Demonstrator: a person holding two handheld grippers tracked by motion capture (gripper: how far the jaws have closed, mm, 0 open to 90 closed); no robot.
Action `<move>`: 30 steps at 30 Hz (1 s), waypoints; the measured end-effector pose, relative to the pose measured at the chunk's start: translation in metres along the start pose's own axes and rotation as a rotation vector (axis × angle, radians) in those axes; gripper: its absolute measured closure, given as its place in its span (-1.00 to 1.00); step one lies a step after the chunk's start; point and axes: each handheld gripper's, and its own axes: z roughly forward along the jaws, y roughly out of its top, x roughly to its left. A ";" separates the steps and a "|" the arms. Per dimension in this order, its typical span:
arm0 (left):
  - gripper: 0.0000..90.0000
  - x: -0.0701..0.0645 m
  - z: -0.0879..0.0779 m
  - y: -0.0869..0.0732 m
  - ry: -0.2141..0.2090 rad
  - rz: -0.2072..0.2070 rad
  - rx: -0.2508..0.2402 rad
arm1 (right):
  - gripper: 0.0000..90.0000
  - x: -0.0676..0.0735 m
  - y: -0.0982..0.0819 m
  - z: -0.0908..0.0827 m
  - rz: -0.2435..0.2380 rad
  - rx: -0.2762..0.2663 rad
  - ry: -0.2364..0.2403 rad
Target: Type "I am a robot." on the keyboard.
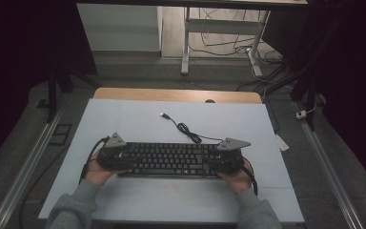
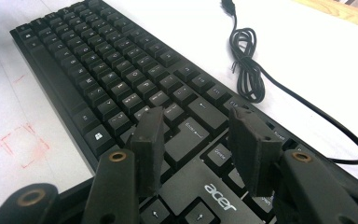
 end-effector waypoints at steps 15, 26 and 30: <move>0.98 -0.018 0.015 0.001 -0.123 0.051 0.050 | 0.25 -0.002 0.002 -0.003 0.000 -0.012 -0.004; 0.98 -0.034 0.036 -0.004 -0.143 0.101 0.122 | 0.25 -0.002 0.002 -0.002 -0.002 -0.009 -0.007; 0.98 -0.037 0.038 -0.005 -0.147 0.109 0.133 | 0.24 -0.002 0.002 -0.002 0.000 -0.010 -0.006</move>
